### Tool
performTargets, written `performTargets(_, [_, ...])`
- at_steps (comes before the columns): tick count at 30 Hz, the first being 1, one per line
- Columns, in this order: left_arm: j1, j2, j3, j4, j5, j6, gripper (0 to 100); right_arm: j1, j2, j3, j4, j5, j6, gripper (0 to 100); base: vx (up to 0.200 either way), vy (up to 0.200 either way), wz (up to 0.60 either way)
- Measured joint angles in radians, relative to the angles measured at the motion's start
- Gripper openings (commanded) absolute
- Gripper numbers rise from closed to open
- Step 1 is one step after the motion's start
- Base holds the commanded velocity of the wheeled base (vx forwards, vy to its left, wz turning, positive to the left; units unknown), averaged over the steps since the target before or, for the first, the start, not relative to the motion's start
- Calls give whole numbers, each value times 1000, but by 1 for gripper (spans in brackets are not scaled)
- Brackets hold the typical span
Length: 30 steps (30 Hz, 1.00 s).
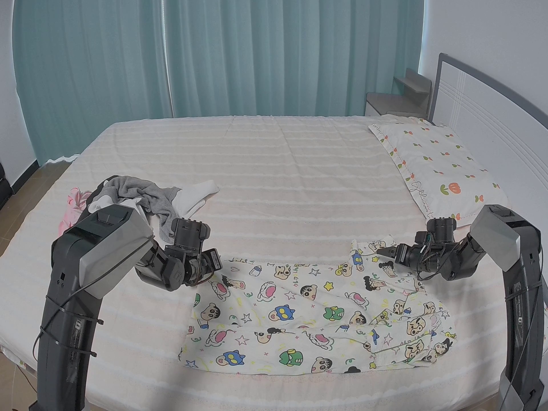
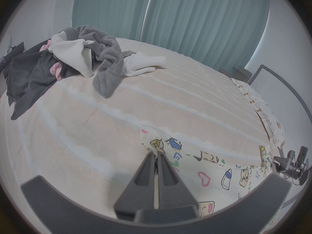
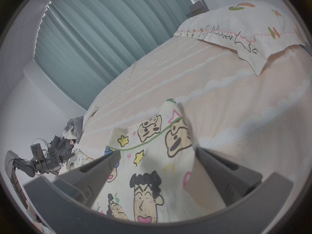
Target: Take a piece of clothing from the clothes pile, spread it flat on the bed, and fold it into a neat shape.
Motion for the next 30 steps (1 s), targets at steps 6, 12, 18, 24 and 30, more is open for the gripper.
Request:
performTargets(6, [0,0,0,0,0,-3,0,-3,6,-14,20,1,0,0,0,0,0])
performTargets(12, [-1,-2,0,0,0,-3,0,-20,8,-19,2,4,5,0,0,0,0])
performTargets(18, [-1,-11,0,-1,1,-2,0,-40,3,-1,-71,14,19,0,0,0,0])
performTargets(24, [-1,-31,0,-11,3,-6,0,-52,-17,67,-206,37,46,0,0,0,0])
performTargets(30, [-2,-43,8,-98,11,-6,0,-56,-39,120,-304,67,71,0,0,0,0])
